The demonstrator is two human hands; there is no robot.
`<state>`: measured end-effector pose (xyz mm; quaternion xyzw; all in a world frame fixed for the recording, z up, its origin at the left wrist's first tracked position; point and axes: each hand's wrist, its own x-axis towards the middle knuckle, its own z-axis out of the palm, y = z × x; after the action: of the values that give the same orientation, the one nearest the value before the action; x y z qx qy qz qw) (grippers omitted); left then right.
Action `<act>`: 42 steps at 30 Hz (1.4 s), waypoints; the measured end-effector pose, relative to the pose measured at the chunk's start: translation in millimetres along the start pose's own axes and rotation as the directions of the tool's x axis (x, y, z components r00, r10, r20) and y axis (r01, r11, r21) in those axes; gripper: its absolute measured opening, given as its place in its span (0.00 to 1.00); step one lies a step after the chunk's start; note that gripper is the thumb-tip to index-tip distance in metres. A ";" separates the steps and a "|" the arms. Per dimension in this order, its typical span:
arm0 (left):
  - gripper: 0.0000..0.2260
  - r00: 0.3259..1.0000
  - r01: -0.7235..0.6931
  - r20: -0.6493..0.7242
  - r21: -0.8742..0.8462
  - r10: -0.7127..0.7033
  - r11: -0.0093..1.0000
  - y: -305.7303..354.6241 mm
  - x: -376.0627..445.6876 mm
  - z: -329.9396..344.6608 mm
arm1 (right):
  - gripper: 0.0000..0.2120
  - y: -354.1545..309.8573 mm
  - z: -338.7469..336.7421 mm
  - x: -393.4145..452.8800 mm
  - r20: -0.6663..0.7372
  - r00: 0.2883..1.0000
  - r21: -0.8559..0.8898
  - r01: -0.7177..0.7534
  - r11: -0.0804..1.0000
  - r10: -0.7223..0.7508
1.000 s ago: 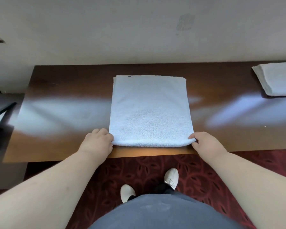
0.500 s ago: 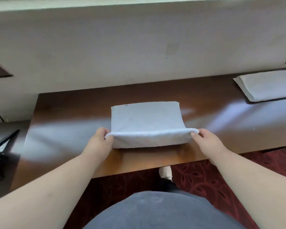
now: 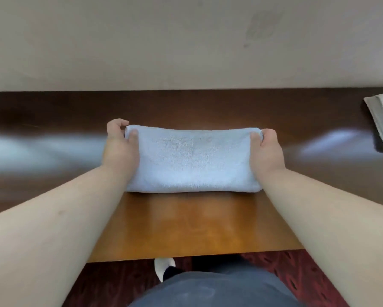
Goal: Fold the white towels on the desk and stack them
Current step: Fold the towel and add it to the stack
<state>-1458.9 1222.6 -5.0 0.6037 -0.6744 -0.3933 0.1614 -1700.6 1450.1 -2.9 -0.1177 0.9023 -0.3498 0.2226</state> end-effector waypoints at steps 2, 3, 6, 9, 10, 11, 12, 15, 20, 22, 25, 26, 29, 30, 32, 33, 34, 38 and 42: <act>0.07 1.000 0.013 -0.015 0.038 -0.012 0.999 -3.6 13.5 7.8 | 0.14 -4.2 6.9 16.8 0.016 1.000 -0.046 0.001 0.999 -0.001; 0.07 1.000 0.015 -0.019 0.056 -0.014 0.998 -5.7 18.4 11.1 | 0.14 -6.4 9.3 23.9 0.020 1.000 -0.073 0.006 0.997 -0.005; 0.08 1.000 -0.002 0.006 0.105 0.001 0.994 -12.3 22.5 17.3 | 0.09 -9.1 14.5 34.9 0.018 1.000 -0.138 -0.002 0.990 0.005; 0.14 0.999 -0.025 0.050 0.131 0.018 0.991 -12.0 16.8 19.3 | 0.10 -4.9 16.7 32.2 0.017 0.999 -0.077 -0.041 0.996 0.042; 0.17 0.998 -0.047 0.048 0.137 0.040 0.989 -11.1 12.4 17.8 | 0.14 -2.6 15.5 26.9 0.014 0.999 -0.038 -0.051 0.998 0.052; 0.21 0.998 -0.054 0.032 0.151 0.050 0.987 -11.5 7.7 15.3 | 0.19 -0.1 13.1 20.3 0.000 0.998 -0.005 -0.059 0.998 0.059; 0.24 1.000 -0.019 0.003 0.169 0.019 0.985 -11.7 2.5 11.8 | 0.23 3.1 9.7 13.5 -0.020 0.997 0.018 -0.070 0.997 0.071; 0.29 0.970 0.234 0.002 0.240 -0.242 0.942 -21.0 -13.2 0.5 | 0.31 13.7 2.6 -7.0 -0.019 0.985 0.035 -0.173 0.984 0.174; 0.23 0.906 0.307 0.148 0.415 -0.397 0.856 -20.1 -16.2 -8.7 | 0.36 13.7 2.1 -18.2 0.109 0.933 0.070 -0.352 0.934 0.343; 0.22 0.871 0.306 0.204 0.485 -0.447 0.819 -14.0 -10.4 -8.8 | 0.35 7.1 -2.2 -11.2 0.142 0.906 0.031 -0.408 0.913 0.400; 0.22 0.858 0.319 0.228 0.466 -0.461 0.825 -9.4 -6.5 -7.3 | 0.30 0.2 -9.8 3.3 0.255 0.845 -0.017 -0.482 0.876 0.470; 0.20 0.869 0.324 0.222 0.418 -0.442 0.848 -8.8 -7.2 -6.1 | 0.29 -3.7 -12.3 5.4 0.297 0.821 -0.007 -0.509 0.861 0.487; 0.13 0.875 0.314 0.295 0.257 -0.383 0.914 -2.2 -9.7 -3.4 | 0.23 -11.4 -16.0 4.7 0.368 0.800 0.108 -0.542 0.833 0.473; 0.12 0.872 0.311 0.333 0.188 -0.358 0.932 1.4 -10.0 -3.0 | 0.19 -13.0 -16.5 1.6 0.373 0.813 0.163 -0.533 0.831 0.448; 0.10 0.869 0.303 0.391 0.068 -0.305 0.951 11.7 -10.8 -7.4 | 0.10 -16.8 -18.7 -9.5 0.336 0.854 0.254 -0.488 0.835 0.397; 0.10 0.870 0.271 0.416 0.041 -0.263 0.962 17.3 -11.8 -11.8 | 0.07 -17.4 -21.3 -16.7 0.309 0.876 0.270 -0.455 0.849 0.371; 0.12 0.871 0.224 0.444 0.023 -0.210 0.974 24.0 -12.8 -16.7 | 0.06 -18.3 -25.2 -24.6 0.286 0.897 0.275 -0.414 0.868 0.337; 0.19 0.838 0.133 0.537 -0.030 -0.097 0.991 54.1 -20.2 -34.5 | 0.06 -16.9 -55.5 -53.0 0.205 0.952 0.321 -0.286 0.903 0.228; 0.17 0.805 0.106 0.589 -0.029 -0.069 0.994 88.4 -44.8 -35.8 | 0.17 -4.6 -96.2 -84.5 0.138 0.972 0.467 -0.232 0.854 0.189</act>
<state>-1485.0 1249.3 93.4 0.4780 -0.6505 -0.5877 -0.0547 -1673.1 1533.5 90.4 0.0254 0.7843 -0.5303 0.3210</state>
